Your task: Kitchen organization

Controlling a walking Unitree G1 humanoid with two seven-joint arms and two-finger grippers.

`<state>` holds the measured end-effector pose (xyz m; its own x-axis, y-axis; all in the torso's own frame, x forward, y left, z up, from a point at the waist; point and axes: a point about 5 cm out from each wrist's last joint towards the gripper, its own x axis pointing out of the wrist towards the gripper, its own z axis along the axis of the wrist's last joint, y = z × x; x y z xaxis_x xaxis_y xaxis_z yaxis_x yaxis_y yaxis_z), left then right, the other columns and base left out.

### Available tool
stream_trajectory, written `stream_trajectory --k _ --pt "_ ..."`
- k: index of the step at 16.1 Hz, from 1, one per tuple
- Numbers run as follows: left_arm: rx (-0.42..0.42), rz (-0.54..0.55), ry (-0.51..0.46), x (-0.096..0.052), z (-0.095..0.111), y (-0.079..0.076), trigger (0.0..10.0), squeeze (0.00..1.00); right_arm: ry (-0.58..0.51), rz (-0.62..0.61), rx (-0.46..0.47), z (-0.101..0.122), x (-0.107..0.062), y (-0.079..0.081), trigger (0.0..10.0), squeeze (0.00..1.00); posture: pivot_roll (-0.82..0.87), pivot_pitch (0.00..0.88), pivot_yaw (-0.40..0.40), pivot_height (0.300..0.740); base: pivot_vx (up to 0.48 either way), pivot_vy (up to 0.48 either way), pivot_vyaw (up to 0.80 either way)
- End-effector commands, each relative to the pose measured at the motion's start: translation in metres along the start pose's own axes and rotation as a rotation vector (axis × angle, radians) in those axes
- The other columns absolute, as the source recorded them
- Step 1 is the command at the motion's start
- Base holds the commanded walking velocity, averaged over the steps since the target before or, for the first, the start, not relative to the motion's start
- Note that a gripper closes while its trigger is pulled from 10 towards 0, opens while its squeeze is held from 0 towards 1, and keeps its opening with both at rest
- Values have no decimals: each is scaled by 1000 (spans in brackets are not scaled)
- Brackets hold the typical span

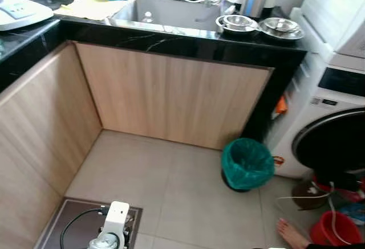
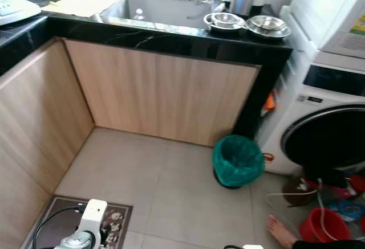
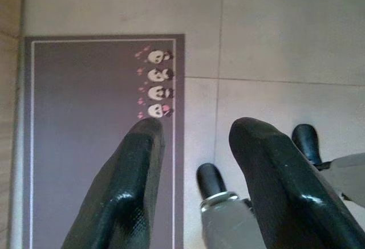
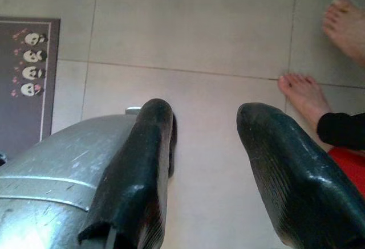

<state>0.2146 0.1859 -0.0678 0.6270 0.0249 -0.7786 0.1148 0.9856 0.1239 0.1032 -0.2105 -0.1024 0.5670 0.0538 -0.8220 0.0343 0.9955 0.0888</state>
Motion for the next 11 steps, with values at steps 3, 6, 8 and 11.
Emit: stream_trajectory --k 3,6,8,11 --pt "9 -34 31 -1 -7 -7 10000 0 7 -12 1 -5 -3 -3 10000 0 -71 0 -51 740 91 0 0" --pt "17 -40 28 0 -5 -9 10000 0 8 -11 -3 -6 -3 -2 10000 0 -74 0 -46 740 311 0 0" --pt "30 -45 21 0 -2 -9 10000 0 1 -14 3 -6 -3 -2 10000 0 -75 0 -43 740 315 0 0" --pt "26 -43 9 1 3 -8 10000 0 0 -13 4 -5 -3 -2 10000 0 -72 0 -47 740 316 0 0"
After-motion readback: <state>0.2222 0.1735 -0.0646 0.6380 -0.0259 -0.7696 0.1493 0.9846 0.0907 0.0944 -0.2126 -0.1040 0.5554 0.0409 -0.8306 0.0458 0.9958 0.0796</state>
